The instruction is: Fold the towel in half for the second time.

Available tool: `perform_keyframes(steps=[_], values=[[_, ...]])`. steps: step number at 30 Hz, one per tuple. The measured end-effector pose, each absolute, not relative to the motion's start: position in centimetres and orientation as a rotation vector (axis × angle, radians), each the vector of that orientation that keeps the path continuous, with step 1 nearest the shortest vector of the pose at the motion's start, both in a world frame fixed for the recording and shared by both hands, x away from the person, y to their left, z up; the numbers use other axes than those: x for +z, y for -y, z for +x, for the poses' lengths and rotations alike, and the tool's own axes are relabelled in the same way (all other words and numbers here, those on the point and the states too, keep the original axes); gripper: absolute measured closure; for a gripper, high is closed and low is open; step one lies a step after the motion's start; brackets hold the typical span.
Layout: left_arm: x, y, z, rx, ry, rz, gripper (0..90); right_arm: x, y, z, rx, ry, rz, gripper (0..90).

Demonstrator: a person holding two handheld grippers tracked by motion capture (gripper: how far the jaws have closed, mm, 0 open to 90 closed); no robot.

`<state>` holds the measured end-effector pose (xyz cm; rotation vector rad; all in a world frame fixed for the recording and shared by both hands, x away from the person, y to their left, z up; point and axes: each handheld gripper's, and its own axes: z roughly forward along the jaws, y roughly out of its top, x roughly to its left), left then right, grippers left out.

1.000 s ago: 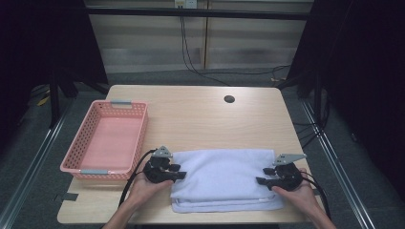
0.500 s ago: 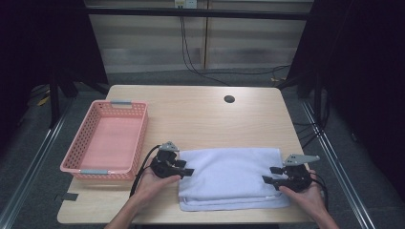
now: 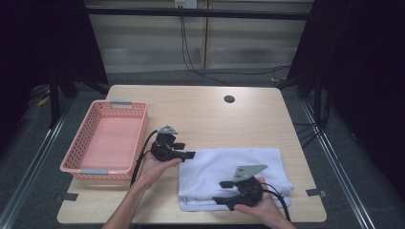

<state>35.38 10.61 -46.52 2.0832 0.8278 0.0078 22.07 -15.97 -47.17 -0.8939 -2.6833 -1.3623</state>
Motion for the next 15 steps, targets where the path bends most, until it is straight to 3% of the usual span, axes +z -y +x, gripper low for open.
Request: perform_keyframes(steps=[5,11,15], values=[[-47.0,-11.5,35.9,0.044,-0.870,2.074,35.5,-47.7,10.4,23.9,-1.338,2.703,-0.772,40.8],[-47.8,-11.7,36.3,0.051,-0.899,2.099,35.1,-48.8,8.1,25.2,-1.293,2.687,-0.711,42.0],[-48.1,-11.6,36.5,0.050,-0.906,2.102,35.1,-49.9,7.5,24.0,-1.278,2.743,-0.675,34.9]])
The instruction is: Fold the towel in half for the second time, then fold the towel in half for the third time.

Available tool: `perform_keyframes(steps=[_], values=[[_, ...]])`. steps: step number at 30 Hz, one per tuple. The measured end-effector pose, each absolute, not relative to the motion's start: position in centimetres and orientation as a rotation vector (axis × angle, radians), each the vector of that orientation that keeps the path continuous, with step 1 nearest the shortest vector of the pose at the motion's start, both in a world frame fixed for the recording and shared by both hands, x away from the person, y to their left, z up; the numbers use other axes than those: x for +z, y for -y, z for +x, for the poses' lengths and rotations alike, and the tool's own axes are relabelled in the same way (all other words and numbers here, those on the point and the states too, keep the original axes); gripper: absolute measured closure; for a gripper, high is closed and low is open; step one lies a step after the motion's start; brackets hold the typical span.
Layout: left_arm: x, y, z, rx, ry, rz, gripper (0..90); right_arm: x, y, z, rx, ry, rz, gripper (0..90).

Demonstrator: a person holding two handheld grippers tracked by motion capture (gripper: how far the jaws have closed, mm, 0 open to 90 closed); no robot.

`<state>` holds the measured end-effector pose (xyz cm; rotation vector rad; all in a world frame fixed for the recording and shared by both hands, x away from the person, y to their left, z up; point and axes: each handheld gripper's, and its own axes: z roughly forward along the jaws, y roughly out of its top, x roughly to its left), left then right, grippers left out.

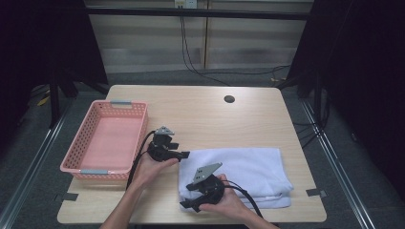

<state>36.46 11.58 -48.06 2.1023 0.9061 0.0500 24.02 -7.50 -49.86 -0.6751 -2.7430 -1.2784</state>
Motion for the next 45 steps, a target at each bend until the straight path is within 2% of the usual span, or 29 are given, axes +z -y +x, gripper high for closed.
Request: perform_keyframes(steps=[3,9,12,25,27,28,29,31,32,33,34,35,37,38,45], values=[[-48.4,-11.4,36.5,0.051,-0.915,2.118,34.9,-50.0,7.2,23.5,-1.290,2.771,-0.671,31.1],[-49.0,-11.5,36.8,0.048,-0.937,2.119,33.7,-50.2,6.7,22.4,-1.288,2.923,-0.608,34.2],[-49.2,-11.4,36.8,0.058,-0.950,2.128,33.3,-50.3,6.7,22.2,-1.302,2.947,-0.624,42.4],[-49.3,-12.2,37.0,0.120,-0.986,2.140,28.3,-50.2,6.8,22.2,-1.296,2.980,-0.649,50.9],[-49.7,-12.0,37.1,0.100,-0.983,2.158,28.3,-50.2,6.8,22.2,-1.302,2.978,-0.662,55.9],[-49.8,-11.8,37.1,0.105,-0.979,2.166,30.5,-50.2,6.9,22.3,-1.300,2.978,-0.688,59.5],[-49.8,-11.7,37.1,0.097,-0.958,2.174,30.5,-50.2,6.9,22.3,-1.300,2.978,-0.688,59.5],[-49.7,-11.4,36.9,0.079,-0.912,2.193,46.9,-50.1,6.9,22.4,-1.298,2.980,-0.697,63.4],[-49.7,-11.1,36.6,0.038,-0.880,2.204,62.6,-50.1,6.9,22.4,-1.292,2.981,-0.706,64.5],[-49.7,-11.1,36.6,0.038,-0.880,2.204,67.2,-50.1,6.9,22.4,-1.292,2.981,-0.706,64.5],[-49.7,-11.0,36.5,0.035,-0.876,2.199,67.2,-50.1,6.9,22.5,-1.296,2.983,-0.714,66.4],[-49.8,-10.9,36.5,0.016,-0.878,2.186,74.5,-50.1,7.0,22.5,-1.301,2.983,-0.722,68.3],[-49.9,-11.1,36.6,-0.017,-0.897,2.159,78.7,-50.0,7.0,22.6,-1.297,2.969,-0.753,72.5],[-49.9,-11.5,36.9,-0.062,-0.924,2.111,80.3,-49.9,7.3,23.0,-1.294,2.932,-0.770,77.5],[-48.0,-11.7,37.0,-0.117,-0.913,1.995,80.9,-48.6,8.3,23.8,-1.337,2.806,-0.818,79.3]])
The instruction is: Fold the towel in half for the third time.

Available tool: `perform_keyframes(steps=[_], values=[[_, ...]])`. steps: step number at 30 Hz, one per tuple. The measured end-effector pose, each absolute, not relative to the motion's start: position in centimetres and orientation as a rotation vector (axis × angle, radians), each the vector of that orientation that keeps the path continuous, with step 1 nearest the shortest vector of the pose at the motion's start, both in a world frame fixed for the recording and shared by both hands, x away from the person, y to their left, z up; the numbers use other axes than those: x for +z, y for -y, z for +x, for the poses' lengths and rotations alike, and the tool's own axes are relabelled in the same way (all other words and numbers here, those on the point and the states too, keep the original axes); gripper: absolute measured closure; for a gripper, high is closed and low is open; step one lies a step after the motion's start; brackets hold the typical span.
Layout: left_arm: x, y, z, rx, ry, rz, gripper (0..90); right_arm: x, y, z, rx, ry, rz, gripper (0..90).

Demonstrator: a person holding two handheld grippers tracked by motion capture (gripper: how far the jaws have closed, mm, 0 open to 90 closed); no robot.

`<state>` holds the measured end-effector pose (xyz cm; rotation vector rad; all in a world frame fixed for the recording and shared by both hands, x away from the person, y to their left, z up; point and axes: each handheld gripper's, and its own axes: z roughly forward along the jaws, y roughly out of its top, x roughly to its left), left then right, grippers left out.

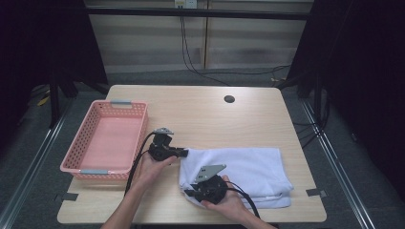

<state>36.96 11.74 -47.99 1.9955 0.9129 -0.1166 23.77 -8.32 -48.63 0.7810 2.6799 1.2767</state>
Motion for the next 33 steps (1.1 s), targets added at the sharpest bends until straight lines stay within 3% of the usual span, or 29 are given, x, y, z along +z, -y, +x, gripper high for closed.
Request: perform_keyframes(steps=[12,27,33], values=[[-44.1,-12.8,37.8,-0.121,-0.926,1.866,80.9,-43.8,9.8,25.2,1.522,-2.586,0.812,79.4],[-36.4,-15.9,37.4,0.057,-0.888,1.835,80.9,-37.7,5.3,26.2,1.716,-2.481,0.678,79.4],[-37.8,-13.3,37.5,0.031,-0.875,1.886,80.7,-38.7,7.1,25.5,1.734,-2.447,0.728,79.2]])
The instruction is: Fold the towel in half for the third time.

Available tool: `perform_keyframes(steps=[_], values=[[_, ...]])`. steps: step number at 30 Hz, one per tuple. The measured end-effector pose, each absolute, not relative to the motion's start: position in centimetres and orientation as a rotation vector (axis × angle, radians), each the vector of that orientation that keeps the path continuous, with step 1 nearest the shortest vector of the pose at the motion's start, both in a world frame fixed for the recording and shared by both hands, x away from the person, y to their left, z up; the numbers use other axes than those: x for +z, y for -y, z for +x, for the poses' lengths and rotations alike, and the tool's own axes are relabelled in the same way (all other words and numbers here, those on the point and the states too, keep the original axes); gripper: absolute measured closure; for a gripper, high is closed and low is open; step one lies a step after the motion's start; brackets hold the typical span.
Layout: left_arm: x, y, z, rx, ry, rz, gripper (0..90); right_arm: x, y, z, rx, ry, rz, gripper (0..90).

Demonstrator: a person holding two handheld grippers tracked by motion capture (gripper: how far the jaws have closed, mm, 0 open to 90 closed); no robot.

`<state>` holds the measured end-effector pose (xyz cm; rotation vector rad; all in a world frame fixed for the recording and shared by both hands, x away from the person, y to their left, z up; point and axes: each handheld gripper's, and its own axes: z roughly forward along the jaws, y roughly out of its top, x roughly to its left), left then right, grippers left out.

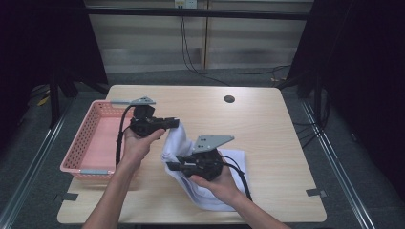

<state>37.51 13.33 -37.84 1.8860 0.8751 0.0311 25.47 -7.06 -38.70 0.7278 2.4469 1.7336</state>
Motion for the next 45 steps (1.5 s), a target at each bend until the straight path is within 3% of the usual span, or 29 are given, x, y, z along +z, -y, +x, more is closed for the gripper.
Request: perform_keyframes(steps=[15,21,25,26,28,30,32,37,40,45], values=[[-41.8,-1.0,37.4,-0.086,-0.777,2.014,79.0,-43.2,18.3,21.6,1.579,-2.397,0.977,76.9],[-45.8,2.5,37.9,-0.121,-0.792,2.070,77.3,-45.9,21.5,20.3,1.433,-2.408,1.081,75.1],[-46.9,4.0,37.7,-0.174,-0.758,2.056,74.9,-46.8,22.7,19.4,1.353,-2.442,1.108,72.8],[-46.5,4.5,37.5,-0.179,-0.735,2.027,69.1,-46.9,23.2,19.1,1.361,-2.451,1.124,65.7],[-46.0,4.5,37.4,-0.179,-0.708,2.014,59.4,-46.7,23.7,18.8,1.371,-2.443,1.125,54.6],[-44.8,4.2,37.0,-0.149,-0.663,1.994,57.6,-46.4,24.1,18.7,1.383,-2.428,1.124,51.3],[-43.6,3.5,36.6,-0.131,-0.657,1.969,48.8,-45.4,25.2,19.0,1.426,-2.352,1.147,43.8],[-42.3,0.1,35.1,-0.093,-0.669,1.996,51.2,-44.3,25.8,21.6,1.432,-2.288,1.168,39.1],[-43.1,-2.1,33.4,-0.082,-0.665,2.060,56.0,-44.5,24.9,24.8,1.368,-2.290,1.188,37.2],[-44.8,-4.3,29.8,-0.092,-0.641,2.152,55.2,-45.0,22.1,29.8,1.265,-2.319,1.204,33.0]])
